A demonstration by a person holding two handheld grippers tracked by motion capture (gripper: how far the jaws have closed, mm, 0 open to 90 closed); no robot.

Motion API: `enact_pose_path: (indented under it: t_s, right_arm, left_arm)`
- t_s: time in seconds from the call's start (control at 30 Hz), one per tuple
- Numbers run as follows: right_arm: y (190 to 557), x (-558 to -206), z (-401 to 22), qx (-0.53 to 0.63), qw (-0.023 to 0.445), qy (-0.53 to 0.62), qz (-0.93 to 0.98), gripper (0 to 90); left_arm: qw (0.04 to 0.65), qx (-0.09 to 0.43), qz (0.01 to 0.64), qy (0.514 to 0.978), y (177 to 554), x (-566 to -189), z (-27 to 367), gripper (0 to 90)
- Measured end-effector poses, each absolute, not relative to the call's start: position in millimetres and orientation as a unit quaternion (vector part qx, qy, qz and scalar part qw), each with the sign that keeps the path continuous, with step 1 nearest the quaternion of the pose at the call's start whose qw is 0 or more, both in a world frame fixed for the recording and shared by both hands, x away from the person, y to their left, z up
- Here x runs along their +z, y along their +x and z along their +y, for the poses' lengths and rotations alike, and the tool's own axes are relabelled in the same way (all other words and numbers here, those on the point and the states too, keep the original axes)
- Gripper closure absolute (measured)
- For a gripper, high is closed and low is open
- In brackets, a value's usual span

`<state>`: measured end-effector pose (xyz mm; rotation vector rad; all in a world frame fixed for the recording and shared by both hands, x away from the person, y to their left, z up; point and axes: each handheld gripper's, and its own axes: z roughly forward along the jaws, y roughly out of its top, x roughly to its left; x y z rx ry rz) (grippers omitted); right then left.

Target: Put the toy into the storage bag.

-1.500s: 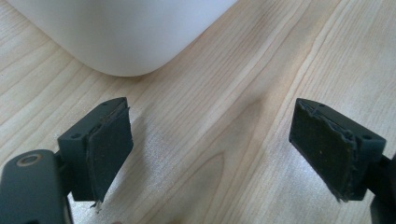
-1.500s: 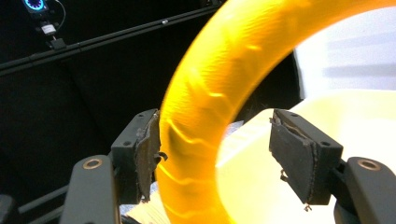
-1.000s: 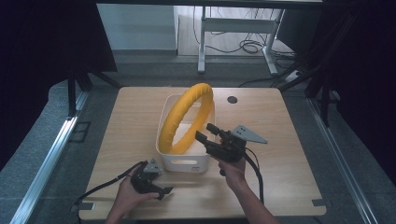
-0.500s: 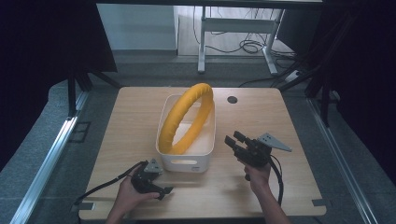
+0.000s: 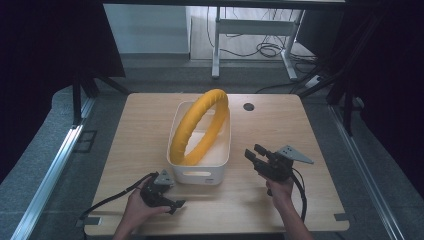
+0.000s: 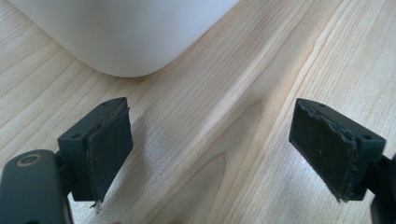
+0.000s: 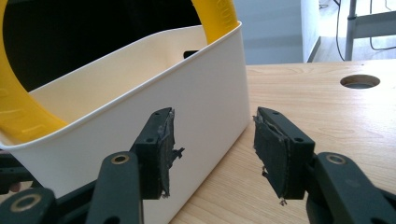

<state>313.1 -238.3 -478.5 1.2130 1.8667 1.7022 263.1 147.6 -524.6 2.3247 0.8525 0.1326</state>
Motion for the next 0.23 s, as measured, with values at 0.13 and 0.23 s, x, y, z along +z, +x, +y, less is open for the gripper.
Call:
enact_pose_path:
  t_s: [0.13, 0.23]
  right_arm:
    - [312.6, -480.7, -240.5, 0.591, 0.172, 0.427, 0.663, 46.1]
    - [315.4, -486.1, -241.2, 0.56, 0.176, 0.429, 0.686, 42.6]
  left_arm:
    - [0.323, 0.05, 0.326, 0.887, 264.0, -525.2, 147.3, 13.6]
    - [0.323, 0.049, 0.325, 0.888, 264.4, -526.0, 146.9, 13.6]
